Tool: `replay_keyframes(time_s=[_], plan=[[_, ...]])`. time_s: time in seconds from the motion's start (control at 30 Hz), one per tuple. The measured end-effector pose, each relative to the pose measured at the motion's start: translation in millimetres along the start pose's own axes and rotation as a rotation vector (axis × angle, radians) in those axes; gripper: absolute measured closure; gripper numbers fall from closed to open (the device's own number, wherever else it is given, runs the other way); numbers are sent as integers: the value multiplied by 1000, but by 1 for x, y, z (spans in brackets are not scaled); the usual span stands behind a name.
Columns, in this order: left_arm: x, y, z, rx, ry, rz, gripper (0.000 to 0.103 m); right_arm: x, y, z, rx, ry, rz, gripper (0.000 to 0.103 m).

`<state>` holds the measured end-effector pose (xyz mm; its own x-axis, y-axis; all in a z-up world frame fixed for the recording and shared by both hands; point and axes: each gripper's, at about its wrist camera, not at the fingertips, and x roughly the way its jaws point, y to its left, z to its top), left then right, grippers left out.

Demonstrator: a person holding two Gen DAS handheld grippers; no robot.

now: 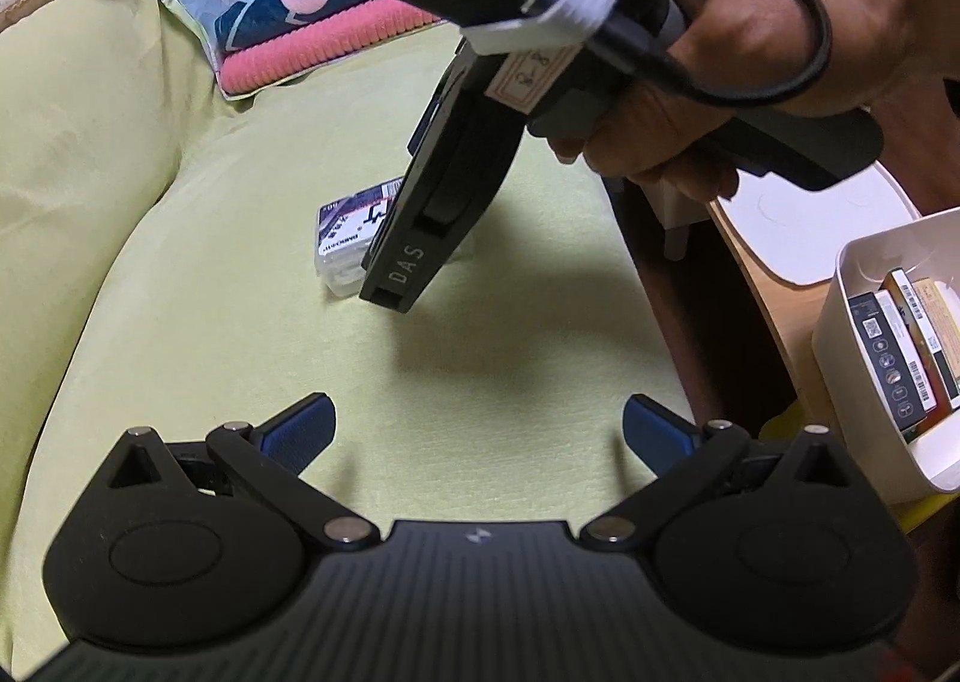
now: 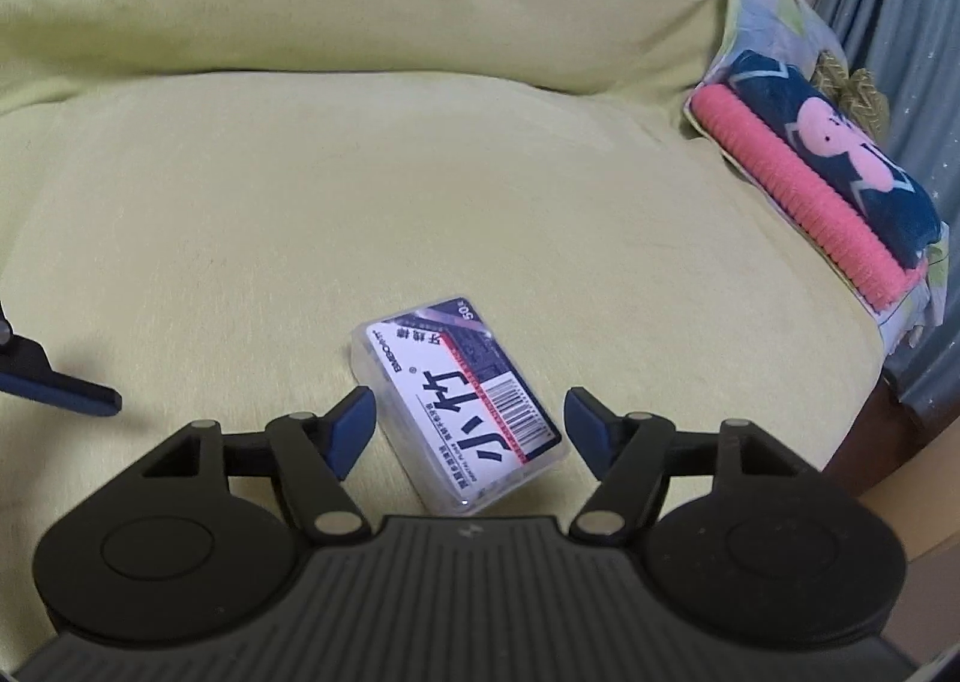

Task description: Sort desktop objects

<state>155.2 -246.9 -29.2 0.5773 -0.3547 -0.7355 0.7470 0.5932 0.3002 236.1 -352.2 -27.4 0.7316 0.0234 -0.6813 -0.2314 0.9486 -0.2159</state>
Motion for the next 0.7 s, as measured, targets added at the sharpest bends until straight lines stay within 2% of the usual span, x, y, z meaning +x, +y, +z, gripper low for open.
replay_keyframes(time_s=[0.13, 0.3, 0.37, 0.43, 0.47, 0.53, 0.57, 0.6, 0.7], plan=[[1, 4, 0, -21, -3, -4, 0, 2, -3, -3, 27, 20, 1, 37], [2, 4, -1, -17, -3, -6, 0, -17, 0, -5, 69, 45, 19, 69], [1, 4, 0, -13, -4, -7, 0, -25, 2, -6, 79, 65, 62, 70], [1, 3, 1, -13, -8, -9, 0, -28, 0, -3, 61, 65, 57, 73], [1, 3, 1, -13, -8, -10, 0, -31, -1, -1, 50, 48, 42, 73], [2, 3, 1, -12, -8, -10, 0, -30, -7, 3, 32, 12, 13, 65], [2, 3, 2, -12, -7, -12, 0, -28, -11, 6, 25, -5, 4, 51], [3, 3, 2, -10, -8, -15, 0, -24, -15, 7, 27, -8, 21, 43], [7, 3, 1, -9, -2, -26, 0, -6, -24, 9, 30, 16, 82, 39]])
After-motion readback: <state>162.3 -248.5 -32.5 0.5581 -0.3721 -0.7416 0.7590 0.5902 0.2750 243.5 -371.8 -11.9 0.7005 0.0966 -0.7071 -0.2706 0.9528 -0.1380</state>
